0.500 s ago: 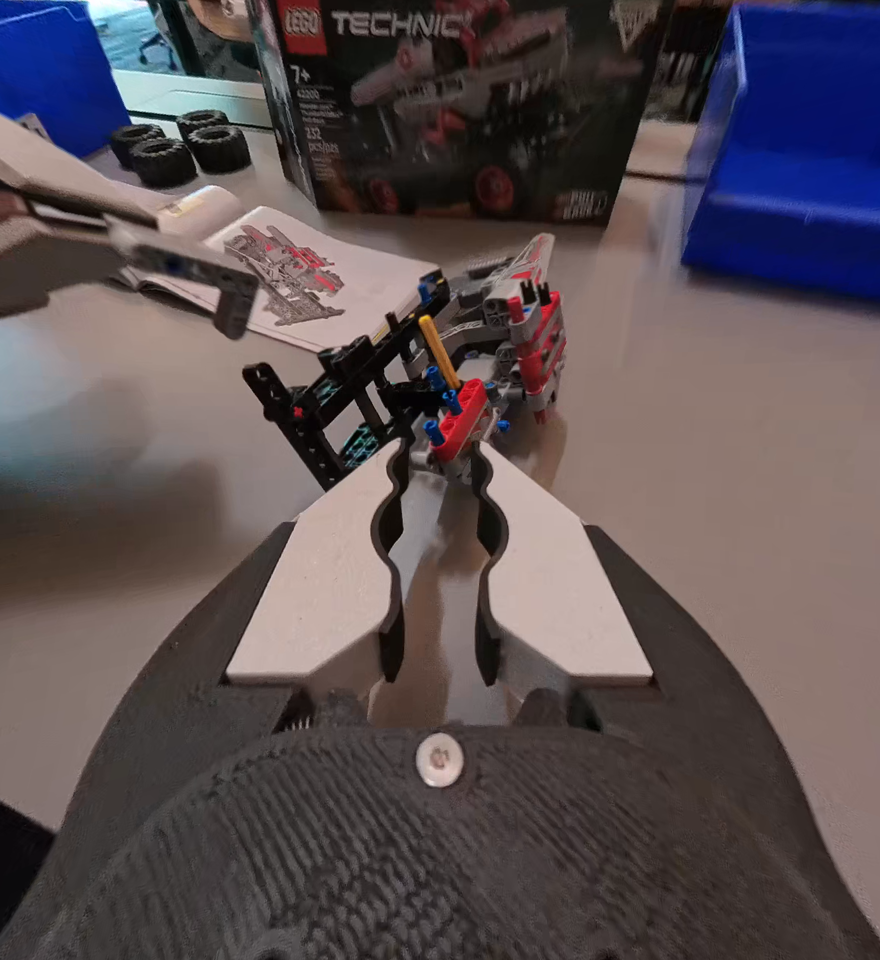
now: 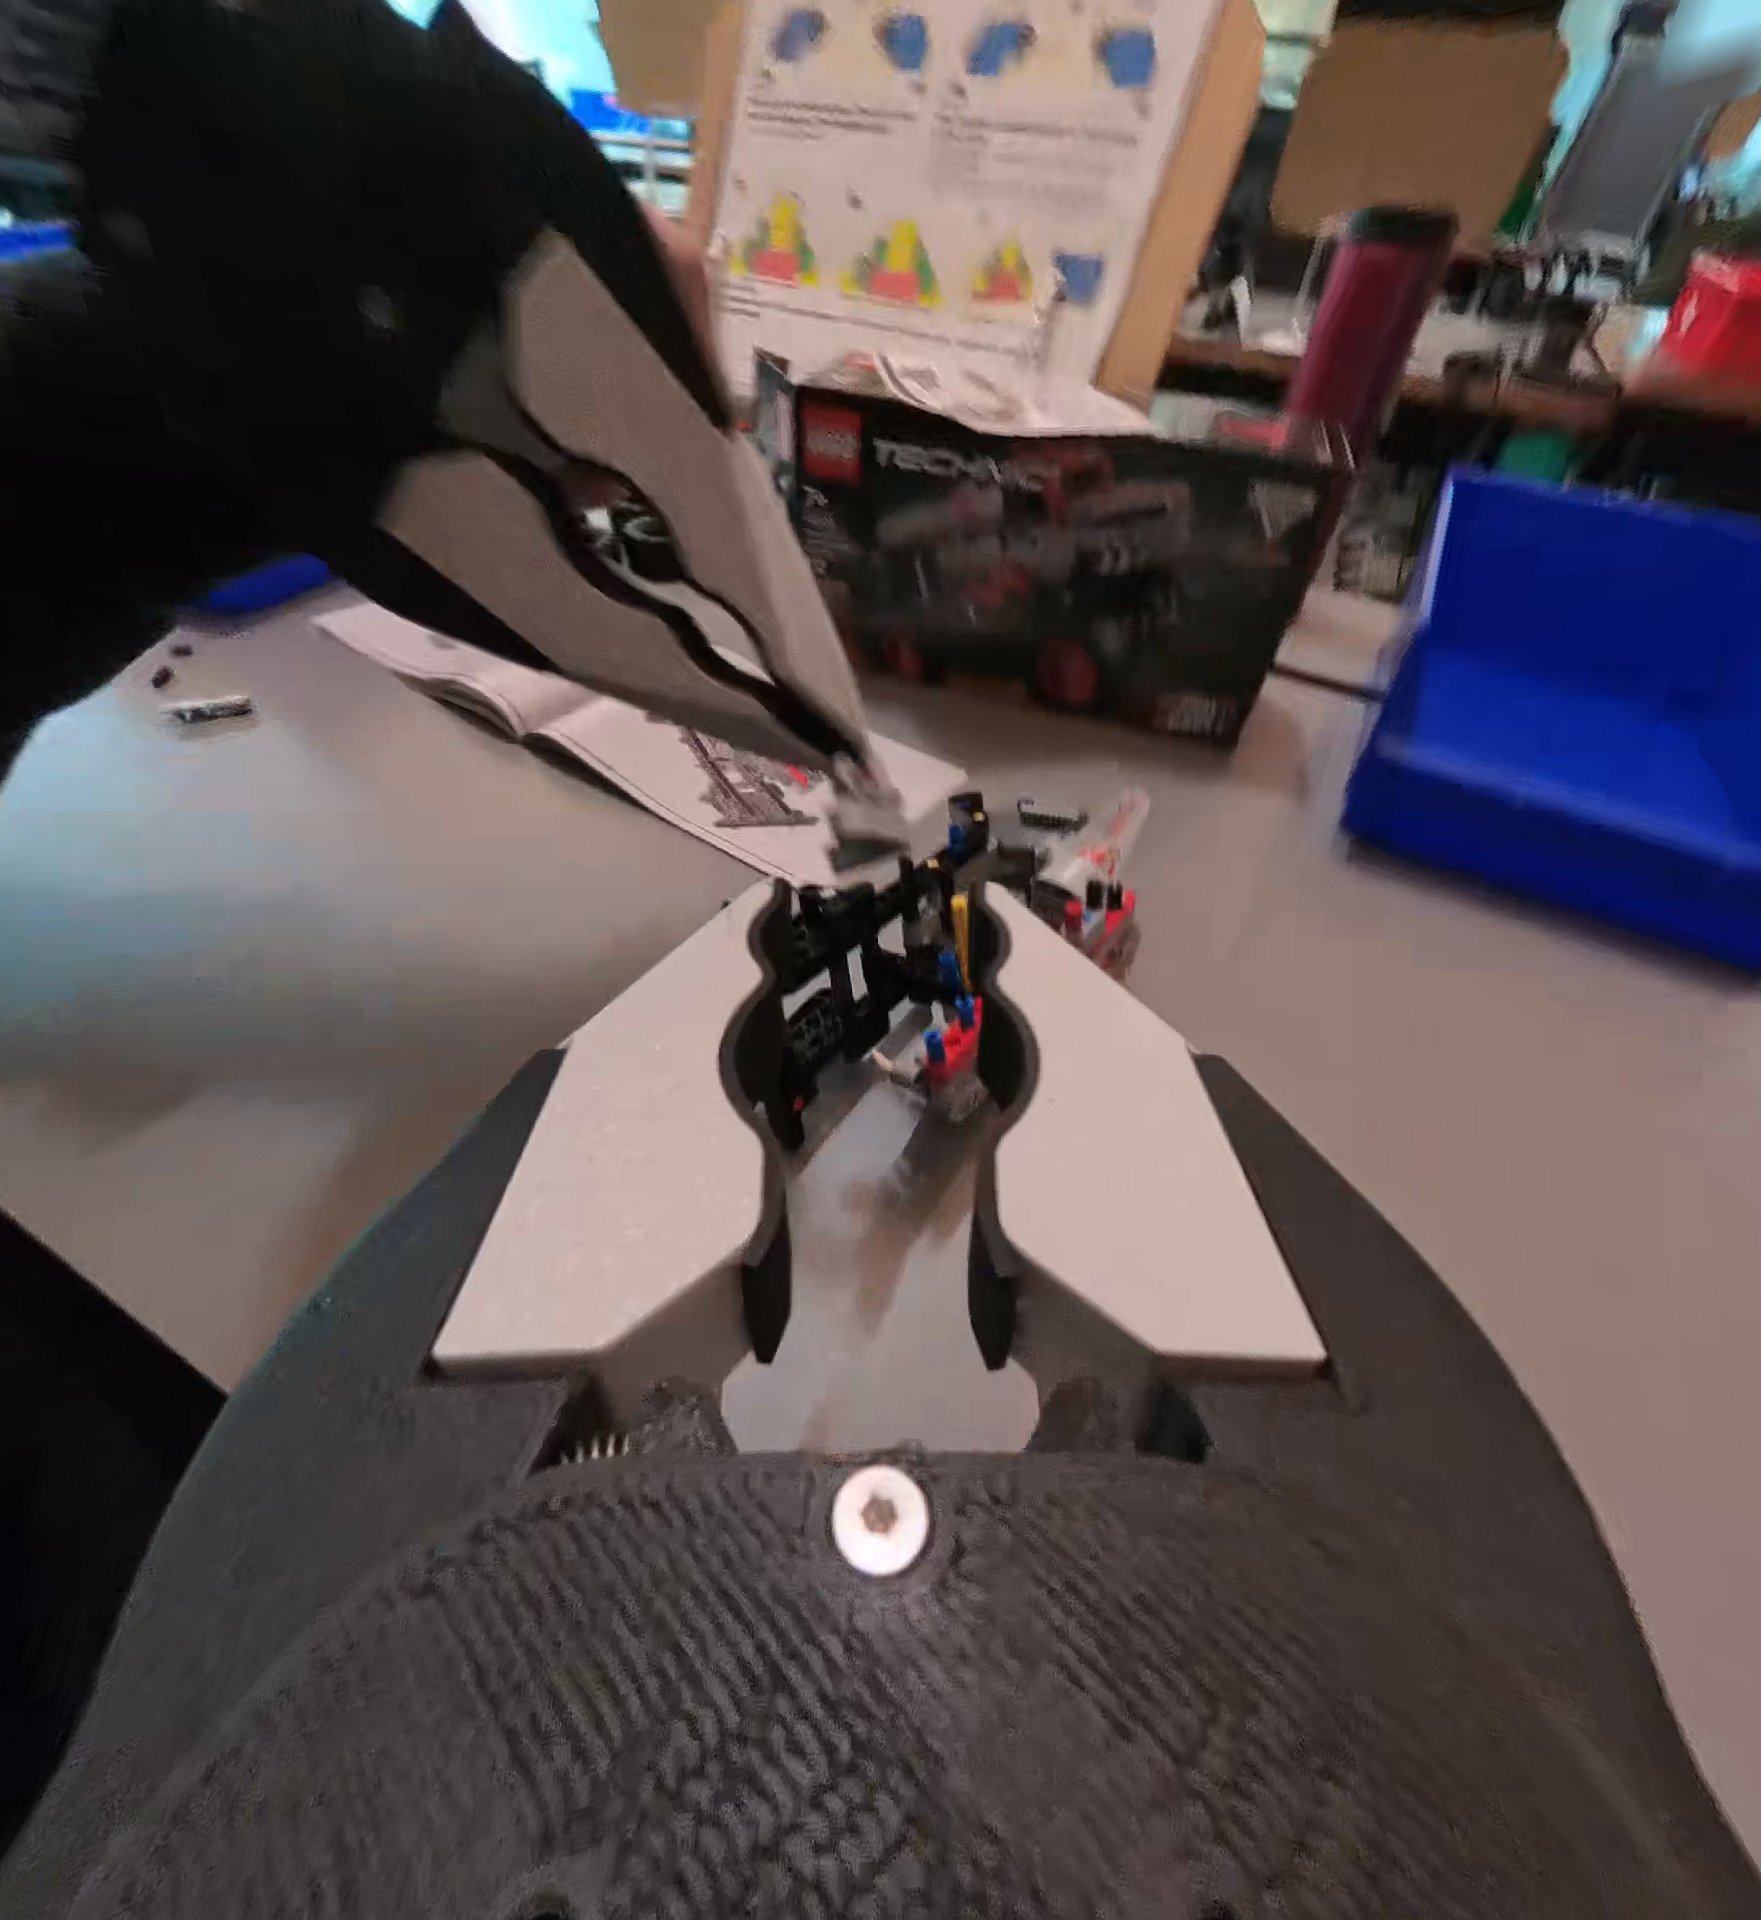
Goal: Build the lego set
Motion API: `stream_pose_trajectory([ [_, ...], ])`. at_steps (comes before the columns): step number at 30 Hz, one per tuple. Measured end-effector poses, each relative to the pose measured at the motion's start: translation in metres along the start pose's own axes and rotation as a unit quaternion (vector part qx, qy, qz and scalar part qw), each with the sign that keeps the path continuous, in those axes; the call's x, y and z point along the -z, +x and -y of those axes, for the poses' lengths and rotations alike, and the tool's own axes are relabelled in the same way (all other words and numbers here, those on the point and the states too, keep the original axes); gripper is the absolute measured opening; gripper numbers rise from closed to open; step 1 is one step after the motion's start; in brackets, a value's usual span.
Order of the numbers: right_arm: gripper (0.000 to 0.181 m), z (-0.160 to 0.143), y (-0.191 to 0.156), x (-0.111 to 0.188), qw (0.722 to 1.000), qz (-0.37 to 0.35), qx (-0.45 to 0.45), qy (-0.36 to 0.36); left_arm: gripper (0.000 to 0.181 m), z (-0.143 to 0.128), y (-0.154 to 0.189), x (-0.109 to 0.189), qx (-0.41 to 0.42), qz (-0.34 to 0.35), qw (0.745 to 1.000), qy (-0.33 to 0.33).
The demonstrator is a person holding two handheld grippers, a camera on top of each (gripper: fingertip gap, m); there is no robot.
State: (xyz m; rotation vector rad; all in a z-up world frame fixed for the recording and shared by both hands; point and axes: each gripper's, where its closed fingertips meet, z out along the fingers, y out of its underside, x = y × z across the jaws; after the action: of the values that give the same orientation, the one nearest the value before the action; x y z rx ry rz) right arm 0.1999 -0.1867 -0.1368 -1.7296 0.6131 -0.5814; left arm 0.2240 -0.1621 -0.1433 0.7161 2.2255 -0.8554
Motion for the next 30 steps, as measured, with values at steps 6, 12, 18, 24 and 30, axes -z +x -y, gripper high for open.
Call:
stream_pose_trajectory([
  [6, 0.025, -0.015, 0.001, -0.009, 0.996, -0.009, 0.075, -0.057, 0.000, 0.013, 0.007, -0.030, -0.129, -0.015, 0.989, -0.063],
  [12, 0.006, -0.027, 0.013, -0.017, 0.995, -0.036, 0.079, -0.052, 0.000, 0.011, 0.010, -0.039, -0.169, -0.031, 0.982, -0.079],
  [18, 0.000, -0.028, 0.031, -0.020, 0.997, -0.070, -0.015, 0.010, 0.005, 0.008, -0.011, -0.042, -0.089, 0.011, 0.995, -0.033],
  [24, 0.000, -0.041, 0.030, -0.021, 0.988, -0.071, -0.130, 0.040, 0.013, -0.026, -0.035, -0.032, 0.165, 0.042, 0.985, 0.036],
  [30, 0.000, -0.036, 0.031, -0.020, 0.986, -0.118, -0.112, 0.045, 0.012, -0.040, -0.025, -0.036, 0.301, -0.011, 0.947, 0.115],
])
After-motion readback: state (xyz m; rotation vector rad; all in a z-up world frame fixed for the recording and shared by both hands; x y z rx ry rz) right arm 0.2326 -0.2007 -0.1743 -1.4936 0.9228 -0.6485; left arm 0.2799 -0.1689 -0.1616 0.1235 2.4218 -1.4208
